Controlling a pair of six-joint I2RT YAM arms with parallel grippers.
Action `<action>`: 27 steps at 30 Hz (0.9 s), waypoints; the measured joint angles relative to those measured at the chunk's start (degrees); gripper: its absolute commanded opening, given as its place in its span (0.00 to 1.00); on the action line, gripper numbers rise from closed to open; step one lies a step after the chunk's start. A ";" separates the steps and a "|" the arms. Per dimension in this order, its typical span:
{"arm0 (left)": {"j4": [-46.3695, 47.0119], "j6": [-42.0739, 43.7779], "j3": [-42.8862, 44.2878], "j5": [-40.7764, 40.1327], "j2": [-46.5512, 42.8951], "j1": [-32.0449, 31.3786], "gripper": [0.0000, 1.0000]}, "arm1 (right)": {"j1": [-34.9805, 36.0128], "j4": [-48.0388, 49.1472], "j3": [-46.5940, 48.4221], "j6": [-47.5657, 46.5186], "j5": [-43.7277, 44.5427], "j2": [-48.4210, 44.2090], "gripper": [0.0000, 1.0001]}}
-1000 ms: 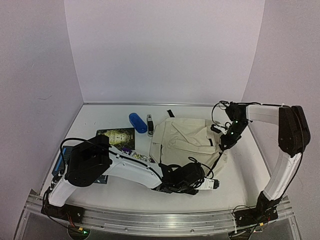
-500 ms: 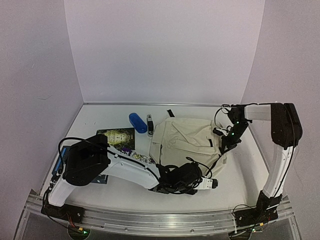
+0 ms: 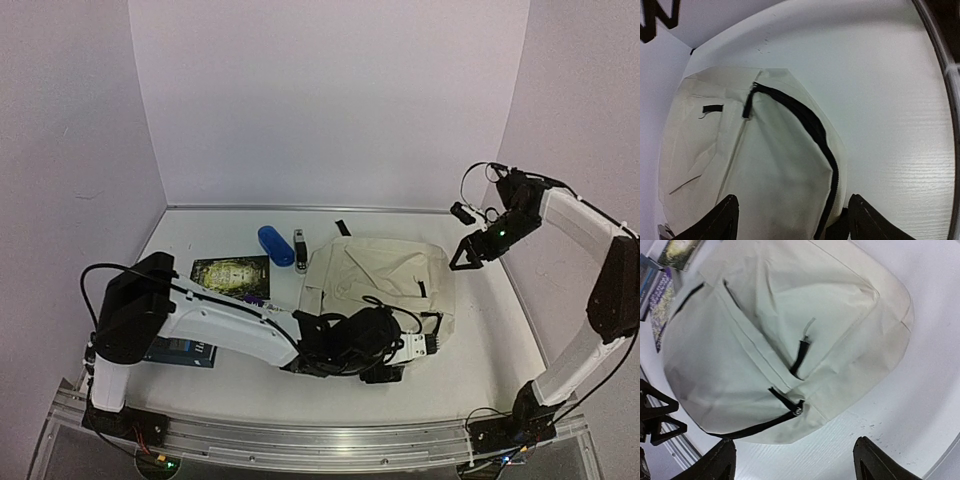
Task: Pack the student bag
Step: Unzip the student bag at the center of the board.
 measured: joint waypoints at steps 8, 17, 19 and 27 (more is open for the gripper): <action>0.31 -20.78 -8.16 2.71 -17.65 6.14 0.81 | 10.72 -1.75 -2.94 0.66 -4.03 -4.58 0.73; -0.82 -44.13 -20.42 0.65 -29.44 12.83 0.81 | 24.67 3.01 -13.04 3.24 -1.47 -4.63 0.71; -1.76 -48.20 -22.63 0.00 -31.12 13.48 0.81 | 28.81 4.47 -14.49 3.49 0.14 -4.71 0.71; -3.54 -56.93 -26.16 -2.12 -35.60 14.86 0.81 | 40.74 8.26 -18.91 3.30 8.59 -4.72 0.66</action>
